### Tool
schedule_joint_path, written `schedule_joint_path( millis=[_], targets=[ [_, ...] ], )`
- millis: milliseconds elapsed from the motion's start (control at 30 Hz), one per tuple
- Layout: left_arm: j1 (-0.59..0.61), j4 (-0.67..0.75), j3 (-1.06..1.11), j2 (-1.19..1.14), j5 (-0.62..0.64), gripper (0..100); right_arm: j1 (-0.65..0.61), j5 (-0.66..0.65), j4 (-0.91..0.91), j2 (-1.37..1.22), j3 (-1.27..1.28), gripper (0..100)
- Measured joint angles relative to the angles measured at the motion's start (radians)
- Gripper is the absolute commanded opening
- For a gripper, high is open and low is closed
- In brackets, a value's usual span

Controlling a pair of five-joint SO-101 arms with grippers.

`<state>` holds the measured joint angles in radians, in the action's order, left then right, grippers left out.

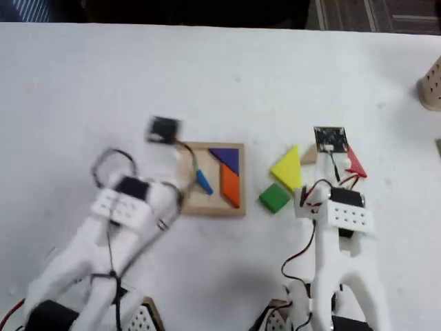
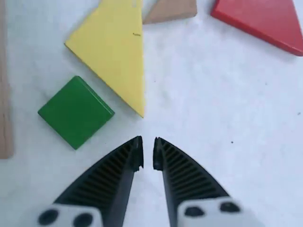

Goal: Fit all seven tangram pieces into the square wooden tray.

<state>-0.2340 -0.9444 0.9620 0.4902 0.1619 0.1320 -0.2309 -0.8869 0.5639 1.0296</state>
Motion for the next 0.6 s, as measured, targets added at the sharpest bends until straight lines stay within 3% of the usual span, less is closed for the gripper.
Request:
schedule_joint_path(
  millis=[100,200,333,600],
  targets=[
    [-0.158,0.13,0.106,0.034,0.002,2,0.038,-0.029,0.0,0.002,0.006,4.4],
    [-0.241,0.215,0.126,0.018,0.029,2,0.052,-0.035,0.0,0.002,0.006,4.4],
    [-0.232,0.264,0.072,-0.118,0.103,2,0.057,-0.035,0.0,0.002,0.006,4.4],
    [-0.215,0.273,-0.163,-0.419,0.112,2,0.057,-0.04,0.0,0.002,0.006,4.5]
  ],
)
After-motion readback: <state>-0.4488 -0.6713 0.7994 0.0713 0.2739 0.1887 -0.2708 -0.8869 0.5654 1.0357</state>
